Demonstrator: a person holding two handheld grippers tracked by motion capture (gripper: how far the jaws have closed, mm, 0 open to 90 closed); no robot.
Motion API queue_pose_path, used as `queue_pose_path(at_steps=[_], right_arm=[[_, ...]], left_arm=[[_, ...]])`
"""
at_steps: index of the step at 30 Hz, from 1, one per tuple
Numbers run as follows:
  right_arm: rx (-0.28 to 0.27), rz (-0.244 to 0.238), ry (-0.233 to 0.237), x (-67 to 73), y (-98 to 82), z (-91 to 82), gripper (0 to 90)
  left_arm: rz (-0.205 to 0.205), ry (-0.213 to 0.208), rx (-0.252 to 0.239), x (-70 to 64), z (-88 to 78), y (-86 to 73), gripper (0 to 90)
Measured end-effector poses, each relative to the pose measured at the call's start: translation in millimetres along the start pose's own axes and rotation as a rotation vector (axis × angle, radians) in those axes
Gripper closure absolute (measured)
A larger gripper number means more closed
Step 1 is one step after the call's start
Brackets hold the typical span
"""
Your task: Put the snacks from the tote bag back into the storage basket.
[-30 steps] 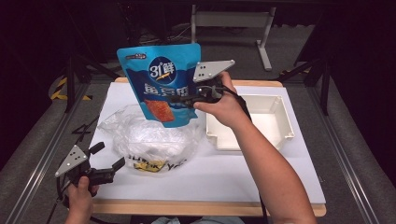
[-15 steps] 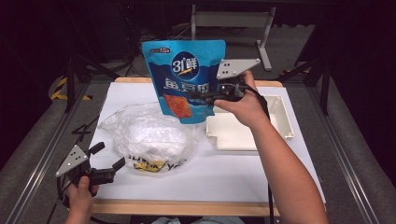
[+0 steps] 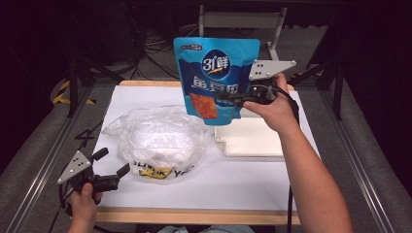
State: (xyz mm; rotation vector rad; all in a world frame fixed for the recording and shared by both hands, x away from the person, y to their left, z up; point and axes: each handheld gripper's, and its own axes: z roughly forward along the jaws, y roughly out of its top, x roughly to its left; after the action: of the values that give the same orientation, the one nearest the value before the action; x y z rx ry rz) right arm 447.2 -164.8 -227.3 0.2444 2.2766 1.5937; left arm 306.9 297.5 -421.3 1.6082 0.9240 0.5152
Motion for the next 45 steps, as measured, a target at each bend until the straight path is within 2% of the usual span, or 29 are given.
queue_pose_path(at_steps=[10,15,22,27,35,38,45], right_arm=[[0.012,0.020,-0.059,-12.2,-10.0,-31.7,60.5],[0.020,0.031,-0.104,-20.6,-16.8,-50.8,60.5],[0.031,0.045,-0.138,-29.3,-25.0,-66.9,60.5],[0.044,0.056,-0.183,-39.4,-35.7,-79.4,60.5],[0.071,0.083,-0.214,-46.6,-56.6,-82.2,60.4],[0.082,0.089,-0.247,-51.0,-68.9,-82.2,60.4],[0.095,0.120,-0.248,-55.9,-91.0,-79.9,60.4]], left_arm=[[-0.003,-0.003,-0.002,0.7,0.7,-0.5,0.3],[-0.003,-0.001,0.002,0.7,0.7,-0.5,0.3],[-0.005,0.000,0.006,0.8,0.3,-0.4,0.3],[-0.009,0.001,0.008,1.1,0.8,-0.8,0.3],[-0.013,0.003,0.004,0.7,2.1,-1.6,0.3],[-0.011,0.005,0.009,1.0,2.2,-1.9,0.3],[-0.012,0.009,0.011,1.8,2.6,-2.6,0.3]])
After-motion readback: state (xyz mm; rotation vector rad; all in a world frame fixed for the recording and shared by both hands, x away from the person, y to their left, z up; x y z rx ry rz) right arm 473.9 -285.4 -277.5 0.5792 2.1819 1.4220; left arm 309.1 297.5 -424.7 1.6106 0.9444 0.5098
